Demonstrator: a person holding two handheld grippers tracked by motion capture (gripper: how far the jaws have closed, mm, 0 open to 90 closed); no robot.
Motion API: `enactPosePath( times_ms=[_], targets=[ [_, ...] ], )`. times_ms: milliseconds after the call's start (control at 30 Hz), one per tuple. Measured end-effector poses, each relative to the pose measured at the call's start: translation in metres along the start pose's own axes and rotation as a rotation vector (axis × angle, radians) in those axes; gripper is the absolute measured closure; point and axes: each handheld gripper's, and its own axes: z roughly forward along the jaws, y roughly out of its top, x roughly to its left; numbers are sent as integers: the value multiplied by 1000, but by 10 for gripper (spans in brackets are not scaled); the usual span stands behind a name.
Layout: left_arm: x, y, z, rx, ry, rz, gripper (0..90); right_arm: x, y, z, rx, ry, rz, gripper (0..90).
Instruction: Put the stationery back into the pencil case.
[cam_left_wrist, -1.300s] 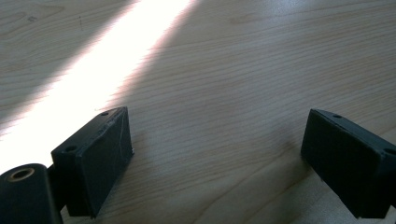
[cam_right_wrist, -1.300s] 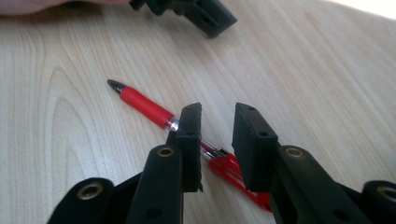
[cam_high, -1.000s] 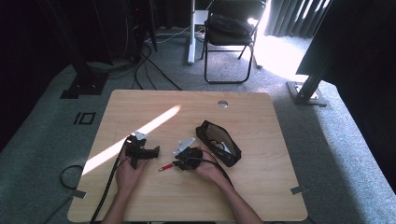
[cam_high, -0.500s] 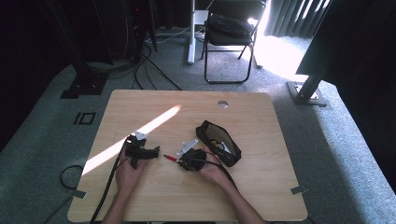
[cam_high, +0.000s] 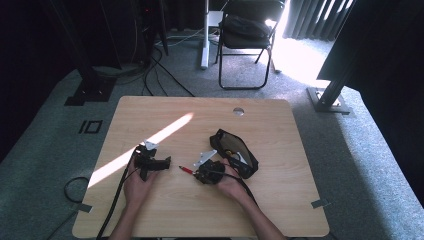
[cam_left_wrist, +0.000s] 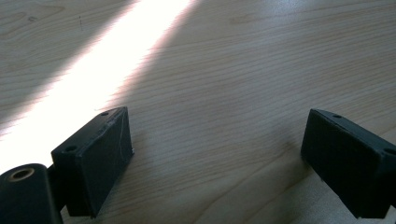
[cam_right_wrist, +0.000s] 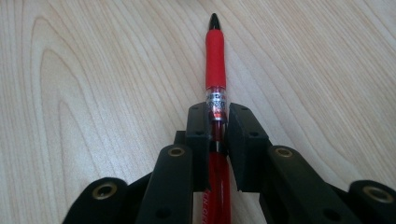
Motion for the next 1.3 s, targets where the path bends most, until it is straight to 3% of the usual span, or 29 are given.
enactPosePath(
  times_ms=[467,1300],
  targets=[
    [0,0,0,1,0,1,89,2,-6,-3,-29,-53,32,798],
    [0,0,0,0,0,0,89,5,-3,-26,-106,-85,48,797]
  ],
)
